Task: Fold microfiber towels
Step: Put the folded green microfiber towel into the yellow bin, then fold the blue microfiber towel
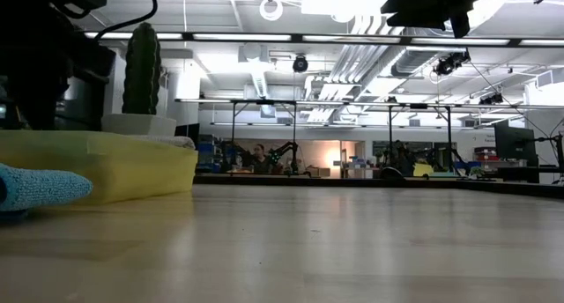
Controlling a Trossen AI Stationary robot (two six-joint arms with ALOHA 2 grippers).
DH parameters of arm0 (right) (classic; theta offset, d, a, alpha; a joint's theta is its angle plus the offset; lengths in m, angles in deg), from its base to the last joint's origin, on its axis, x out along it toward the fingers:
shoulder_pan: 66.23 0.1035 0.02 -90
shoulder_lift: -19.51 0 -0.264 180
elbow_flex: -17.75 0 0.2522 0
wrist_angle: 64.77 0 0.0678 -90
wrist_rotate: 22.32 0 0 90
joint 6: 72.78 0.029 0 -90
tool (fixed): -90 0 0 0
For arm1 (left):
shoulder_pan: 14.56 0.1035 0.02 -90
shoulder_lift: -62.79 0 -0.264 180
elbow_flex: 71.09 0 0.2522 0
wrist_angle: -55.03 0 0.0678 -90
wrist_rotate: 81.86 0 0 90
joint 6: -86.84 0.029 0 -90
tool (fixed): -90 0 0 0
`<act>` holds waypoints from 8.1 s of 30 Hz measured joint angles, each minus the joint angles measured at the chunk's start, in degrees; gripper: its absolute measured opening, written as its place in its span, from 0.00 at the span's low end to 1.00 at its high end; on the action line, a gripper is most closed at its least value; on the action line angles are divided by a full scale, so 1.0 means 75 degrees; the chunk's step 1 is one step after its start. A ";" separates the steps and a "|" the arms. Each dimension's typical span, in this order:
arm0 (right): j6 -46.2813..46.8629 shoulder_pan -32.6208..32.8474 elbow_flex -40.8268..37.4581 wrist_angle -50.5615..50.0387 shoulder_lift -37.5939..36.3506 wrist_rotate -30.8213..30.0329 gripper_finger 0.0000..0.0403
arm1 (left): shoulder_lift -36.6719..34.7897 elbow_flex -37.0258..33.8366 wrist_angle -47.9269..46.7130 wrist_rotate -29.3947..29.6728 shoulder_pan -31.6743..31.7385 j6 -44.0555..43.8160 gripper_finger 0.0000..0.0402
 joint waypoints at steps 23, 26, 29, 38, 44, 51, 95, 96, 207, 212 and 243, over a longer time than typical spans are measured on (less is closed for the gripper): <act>-0.0001 0.0000 0.0001 0.0006 -0.0003 0.0000 0.37 | 0.1145 0.1442 -0.0433 0.0631 -0.0532 0.0492 0.00; 0.0001 0.0000 -0.0001 0.0009 -0.0003 0.0000 0.37 | 0.0999 0.1914 -0.0340 0.0771 -0.0776 0.0665 0.00; -0.0001 0.0000 -0.0001 0.0007 -0.0003 -0.0002 0.37 | 0.1055 0.2034 0.0305 0.0298 -0.1135 0.0833 0.00; -0.0001 0.0000 0.0000 -0.0014 -0.0003 0.0000 0.37 | 0.2454 0.2362 0.1731 -0.1278 -0.3006 0.0323 0.10; -0.0001 0.0000 -0.0001 -0.0012 -0.0003 0.0000 0.37 | 0.3591 0.3178 0.1759 -0.1216 -0.4354 0.0174 0.24; 0.0019 0.0000 -0.0001 -0.0012 -0.0003 0.0000 0.37 | 0.4645 0.3351 0.1508 -0.1286 -0.5112 -0.0192 0.42; 0.0001 0.0000 0.0001 -0.0038 0.0000 -0.0003 0.37 | 0.4966 0.2865 0.0791 -0.1989 -0.4919 -0.0437 0.20; 0.0001 -0.0003 -0.0001 -0.0038 -0.0003 0.0000 0.37 | 0.4966 0.2865 0.0786 -0.1991 -0.4917 -0.0371 0.17; 0.0369 0.1003 0.1733 -0.2377 0.5754 0.5979 0.37 | 0.6067 0.6904 0.0518 0.1503 -0.1551 0.7033 0.00; 0.0386 0.1014 0.1741 -0.2367 0.5779 0.5816 0.31 | 0.6067 0.6904 0.0520 0.1503 -0.1564 0.7024 0.00; -0.0657 0.1883 0.2884 -0.4883 0.0631 0.0520 0.00 | 0.3406 0.6911 0.0953 0.4259 0.0896 0.6164 0.00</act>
